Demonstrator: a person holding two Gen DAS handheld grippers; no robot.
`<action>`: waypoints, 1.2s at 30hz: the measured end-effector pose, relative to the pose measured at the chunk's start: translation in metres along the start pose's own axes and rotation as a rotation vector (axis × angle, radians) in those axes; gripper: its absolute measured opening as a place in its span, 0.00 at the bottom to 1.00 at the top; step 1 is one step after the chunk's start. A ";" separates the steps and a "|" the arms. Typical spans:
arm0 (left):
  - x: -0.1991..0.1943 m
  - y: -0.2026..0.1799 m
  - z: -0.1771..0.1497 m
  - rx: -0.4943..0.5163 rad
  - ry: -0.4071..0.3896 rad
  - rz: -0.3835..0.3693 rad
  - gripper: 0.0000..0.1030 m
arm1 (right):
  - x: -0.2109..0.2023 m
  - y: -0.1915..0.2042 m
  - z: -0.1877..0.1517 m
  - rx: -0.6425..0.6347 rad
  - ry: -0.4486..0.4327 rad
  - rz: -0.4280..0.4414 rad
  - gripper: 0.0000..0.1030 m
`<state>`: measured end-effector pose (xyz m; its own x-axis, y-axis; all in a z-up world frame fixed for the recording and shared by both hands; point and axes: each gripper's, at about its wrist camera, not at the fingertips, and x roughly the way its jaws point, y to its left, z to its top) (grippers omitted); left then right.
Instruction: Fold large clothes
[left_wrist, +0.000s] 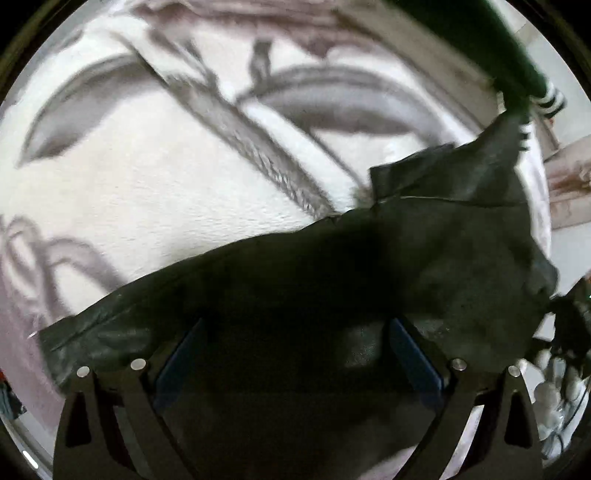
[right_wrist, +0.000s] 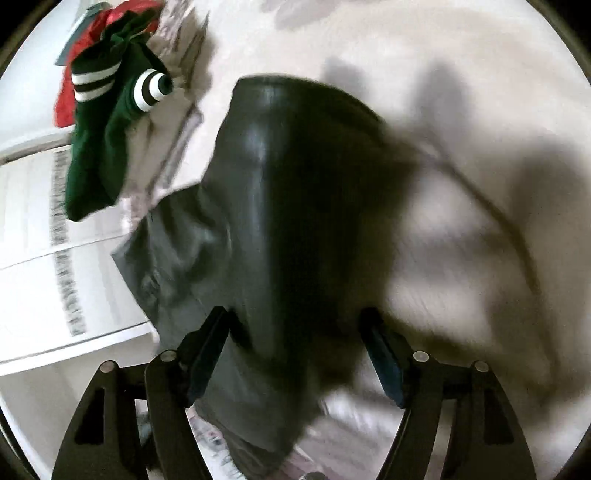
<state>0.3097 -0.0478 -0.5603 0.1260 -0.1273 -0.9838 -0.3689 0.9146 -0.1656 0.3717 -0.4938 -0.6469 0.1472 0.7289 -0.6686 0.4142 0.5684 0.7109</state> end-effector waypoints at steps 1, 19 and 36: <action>0.003 0.001 0.001 -0.001 0.000 -0.002 0.99 | 0.007 0.002 0.008 -0.014 0.014 0.037 0.76; 0.019 0.006 0.012 -0.004 0.018 0.009 1.00 | 0.029 0.076 -0.010 -0.185 -0.002 0.138 0.21; -0.030 0.047 -0.007 -0.112 -0.089 -0.063 1.00 | 0.029 0.236 -0.123 -0.611 -0.100 -0.070 0.20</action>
<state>0.2824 -0.0039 -0.5394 0.2316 -0.1437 -0.9622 -0.4577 0.8566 -0.2381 0.3630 -0.2913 -0.4713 0.2344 0.6595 -0.7142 -0.1582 0.7508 0.6413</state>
